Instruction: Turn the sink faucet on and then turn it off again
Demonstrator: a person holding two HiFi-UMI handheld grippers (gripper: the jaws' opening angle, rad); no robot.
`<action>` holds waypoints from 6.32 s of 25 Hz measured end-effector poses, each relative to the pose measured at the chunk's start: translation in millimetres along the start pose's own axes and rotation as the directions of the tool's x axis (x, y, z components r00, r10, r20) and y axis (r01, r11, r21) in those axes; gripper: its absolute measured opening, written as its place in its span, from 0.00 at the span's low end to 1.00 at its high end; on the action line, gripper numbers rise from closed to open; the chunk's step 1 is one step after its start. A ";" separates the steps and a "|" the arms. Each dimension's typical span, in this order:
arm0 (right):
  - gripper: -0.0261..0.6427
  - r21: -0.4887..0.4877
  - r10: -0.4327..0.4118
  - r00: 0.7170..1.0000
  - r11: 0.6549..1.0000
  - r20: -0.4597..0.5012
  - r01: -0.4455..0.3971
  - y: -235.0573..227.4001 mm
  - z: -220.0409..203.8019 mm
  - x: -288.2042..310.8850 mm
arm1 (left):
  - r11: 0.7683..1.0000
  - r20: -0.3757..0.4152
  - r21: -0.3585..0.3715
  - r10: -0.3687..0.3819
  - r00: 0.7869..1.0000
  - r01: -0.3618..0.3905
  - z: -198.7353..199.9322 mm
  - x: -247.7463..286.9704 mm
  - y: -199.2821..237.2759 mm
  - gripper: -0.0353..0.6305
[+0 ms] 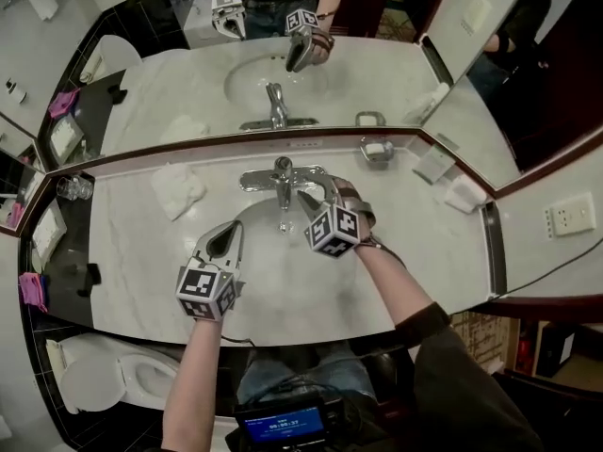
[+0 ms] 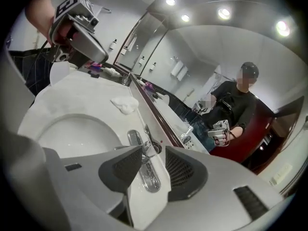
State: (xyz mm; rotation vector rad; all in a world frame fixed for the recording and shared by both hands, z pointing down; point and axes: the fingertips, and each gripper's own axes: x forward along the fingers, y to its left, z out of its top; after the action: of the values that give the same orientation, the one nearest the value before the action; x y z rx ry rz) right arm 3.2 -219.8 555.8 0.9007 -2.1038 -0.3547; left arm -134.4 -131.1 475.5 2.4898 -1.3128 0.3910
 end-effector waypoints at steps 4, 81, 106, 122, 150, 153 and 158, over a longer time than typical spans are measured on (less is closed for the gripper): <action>0.30 -0.086 0.030 0.999 0.996 -0.016 -0.031 6.4 3.9 35.1 | 1.000 0.009 -0.016 0.003 1.000 -0.003 -5.4 4.4 11.1 0.05; 0.18 -0.614 -0.063 0.997 0.786 0.044 0.077 52.6 11.8 91.1 | 0.997 -0.021 -0.070 0.021 1.000 -0.023 -42.0 -3.2 27.8 0.05; 0.07 0.438 -0.167 0.986 0.888 0.019 0.142 -2.5 34.0 -162.9 | 1.000 0.079 -0.005 0.003 0.997 -0.003 22.2 -83.4 -24.8 0.05; 0.07 0.646 -0.159 0.987 0.752 -0.009 0.127 28.4 -12.8 -208.2 | 0.999 0.101 0.003 -0.040 0.994 0.040 21.0 -110.0 -56.2 0.05; 0.07 0.674 -0.086 0.996 0.734 -0.037 0.088 35.7 -29.5 -177.2 | 0.996 0.062 0.034 -0.088 0.994 0.086 -4.8 -61.6 -47.8 0.15; 0.07 0.678 -0.083 0.996 0.730 -0.031 0.082 32.2 -26.1 -171.8 | 0.990 0.041 0.088 -0.114 0.993 0.110 -3.8 -45.2 -49.9 0.22; 0.07 0.671 -0.067 0.997 0.738 -0.031 0.071 30.8 -22.4 -157.7 | 0.952 -0.021 0.279 -0.122 0.992 0.123 -18.0 -1.5 -37.5 0.32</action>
State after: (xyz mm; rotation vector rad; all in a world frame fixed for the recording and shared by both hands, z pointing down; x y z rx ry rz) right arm 72.4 -85.5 496.6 1.3869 -2.2192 0.4228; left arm -105.8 -102.9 486.4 2.7827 -1.1630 0.5875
